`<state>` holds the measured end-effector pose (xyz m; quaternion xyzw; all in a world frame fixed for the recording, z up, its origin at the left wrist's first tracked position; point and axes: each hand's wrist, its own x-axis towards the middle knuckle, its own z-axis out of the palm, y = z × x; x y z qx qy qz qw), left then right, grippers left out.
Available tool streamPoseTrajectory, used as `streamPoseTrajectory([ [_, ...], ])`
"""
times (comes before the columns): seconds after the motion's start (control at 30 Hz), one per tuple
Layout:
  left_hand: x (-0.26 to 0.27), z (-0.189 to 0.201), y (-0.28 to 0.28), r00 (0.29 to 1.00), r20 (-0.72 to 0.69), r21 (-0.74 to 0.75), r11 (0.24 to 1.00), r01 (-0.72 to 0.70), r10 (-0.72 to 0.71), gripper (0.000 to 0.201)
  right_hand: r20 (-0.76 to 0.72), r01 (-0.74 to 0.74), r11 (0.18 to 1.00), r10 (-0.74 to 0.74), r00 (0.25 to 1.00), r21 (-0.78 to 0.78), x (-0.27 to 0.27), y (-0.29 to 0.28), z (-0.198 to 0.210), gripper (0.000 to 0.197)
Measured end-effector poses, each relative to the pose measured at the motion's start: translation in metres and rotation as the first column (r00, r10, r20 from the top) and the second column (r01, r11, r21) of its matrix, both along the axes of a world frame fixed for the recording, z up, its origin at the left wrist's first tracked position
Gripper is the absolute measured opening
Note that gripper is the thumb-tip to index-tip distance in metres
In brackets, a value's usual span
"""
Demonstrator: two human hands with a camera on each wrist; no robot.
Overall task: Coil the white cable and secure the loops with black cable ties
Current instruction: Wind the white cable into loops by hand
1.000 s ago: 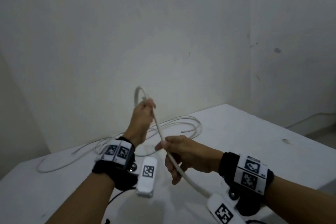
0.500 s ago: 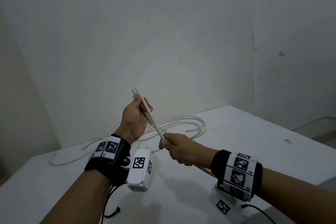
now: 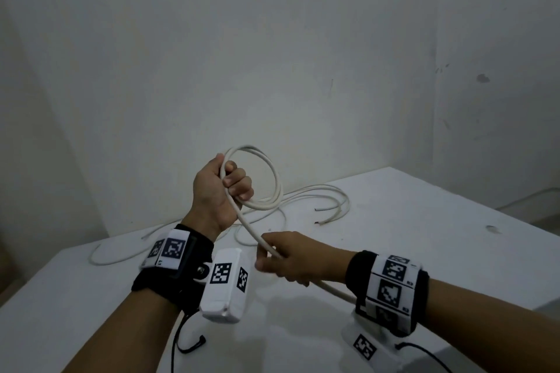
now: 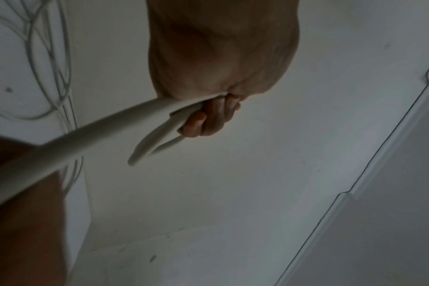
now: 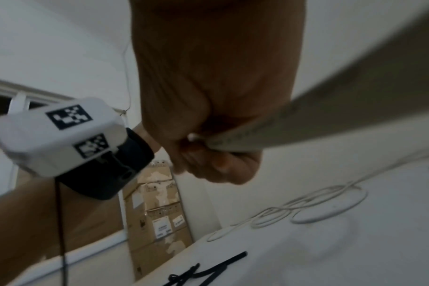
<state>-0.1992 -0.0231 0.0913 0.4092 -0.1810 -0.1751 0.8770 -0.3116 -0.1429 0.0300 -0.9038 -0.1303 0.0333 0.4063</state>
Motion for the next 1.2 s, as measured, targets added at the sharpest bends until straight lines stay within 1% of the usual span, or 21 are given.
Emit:
streamPoseTrajectory([
  [0.1,0.006,0.002,0.0,0.999,0.015,0.044,0.998,-0.049,0.048,0.043,-0.115,-0.082,0.988,0.067,0.991,-0.133,0.003,-0.001,-0.008,0.013],
  [0.13,0.008,0.001,0.001,0.998,0.021,0.06,0.996,-0.067,0.066,0.042,-0.173,-0.109,0.986,0.086,0.981,-0.126,0.003,-0.003,-0.01,0.017],
  [0.17,0.01,0.001,0.003,0.996,0.029,0.072,0.994,-0.087,0.086,0.042,-0.238,-0.126,0.989,0.104,0.966,-0.079,0.002,-0.007,-0.01,0.022],
  [0.23,0.015,0.0,0.007,0.991,0.044,0.098,0.987,-0.13,0.126,0.041,-0.341,-0.125,0.987,0.151,0.928,0.098,0.003,-0.015,-0.011,0.035],
  [0.33,0.023,-0.002,0.015,0.988,0.045,0.103,0.983,-0.155,0.151,0.042,-0.355,-0.134,0.934,0.255,0.899,0.332,0.004,-0.031,-0.008,0.046],
  [0.43,0.031,0.0,0.021,0.994,0.021,0.077,0.991,-0.111,0.109,0.046,-0.317,-0.166,0.843,0.365,0.875,0.512,0.007,-0.044,-0.007,0.036],
  [0.53,0.039,0.004,0.026,0.997,0.017,0.067,0.994,-0.081,0.08,0.052,-0.276,-0.171,0.772,0.411,0.869,0.613,0.009,-0.05,-0.011,0.033],
  [0.6,0.042,0.006,0.028,0.995,0.018,0.081,0.991,-0.104,0.103,0.053,-0.241,-0.181,0.788,0.385,0.891,0.589,0.01,-0.049,-0.015,0.036],
  [0.67,0.042,0.007,0.028,0.979,0.065,0.149,0.969,-0.199,0.191,0.048,-0.147,-0.138,0.895,0.219,0.965,0.424,0.015,-0.046,-0.02,0.039],
  [0.7,0.042,0.007,0.027,0.96,0.123,0.205,0.94,-0.272,0.251,0.045,-0.058,-0.078,0.961,0.096,0.994,0.265,0.019,-0.046,-0.023,0.039],
  [0.73,0.042,0.005,0.025,0.933,0.203,0.262,0.901,-0.345,0.298,0.043,0.042,-0.001,0.995,-0.004,0.999,0.104,0.022,-0.047,-0.026,0.036],
  [0.77,0.04,0.003,0.022,0.9,0.293,0.306,0.859,-0.41,0.324,0.042,0.099,0.062,0.998,-0.063,0.993,0.021,0.025,-0.047,-0.029,0.03],
  [0.8,0.039,0.0,0.019,0.866,0.372,0.33,0.825,-0.459,0.334,0.042,0.091,0.092,0.995,-0.094,0.991,0.031,0.027,-0.048,-0.031,0.023],
  [0.87,0.038,-0.006,0.015,0.823,0.451,0.327,0.794,-0.513,0.346,0.044,-0.037,0.092,0.973,-0.086,0.996,0.21,0.027,-0.047,-0.029,0.011],
  [0.93,0.036,-0.006,0.012,0.807,0.445,0.285,0.793,-0.538,0.388,0.045,-0.184,0.052,0.939,0.012,0.983,0.341,0.019,-0.044,-0.021,0.003],
  [0.97,0.036,-0.004,0.011,0.799,0.428,0.257,0.79,-0.556,0.423,0.045,-0.257,0.008,0.932,0.091,0.962,0.362,0.014,-0.04,-0.018,0.007],
  [1.0,0.036,-0.001,0.009,0.788,0.406,0.226,0.785,-0.577,0.462,0.045,-0.33,-0.052,0.918,0.193,0.924,0.393,0.008,-0.033,-0.015,0.012],
  [1.07,0.036,0.006,0.006,0.763,0.361,0.157,0.772,-0.616,0.536,0.044,-0.437,-0.125,0.844,0.39,0.811,0.522,-0.001,-0.016,-0.012,0.025],
  [1.1,0.036,0.009,0.004,0.758,0.333,0.122,0.772,-0.624,0.56,0.043,-0.468,-0.102,0.796,0.448,0.762,0.596,-0.003,-0.009,-0.013,0.033],
  [1.13,0.035,0.011,0.001,0.763,0.299,0.088,0.779,-0.62,0.573,0.043,-0.488,-0.042,0.755,0.463,0.74,0.654,-0.002,-0.001,-0.015,0.041],
  [1.2,0.033,0.013,-0.005,0.795,0.206,0.032,0.808,-0.588,0.571,0.042,-0.497,0.147,0.68,0.354,0.793,0.719,0.007,0.009,-0.021,0.051],
])
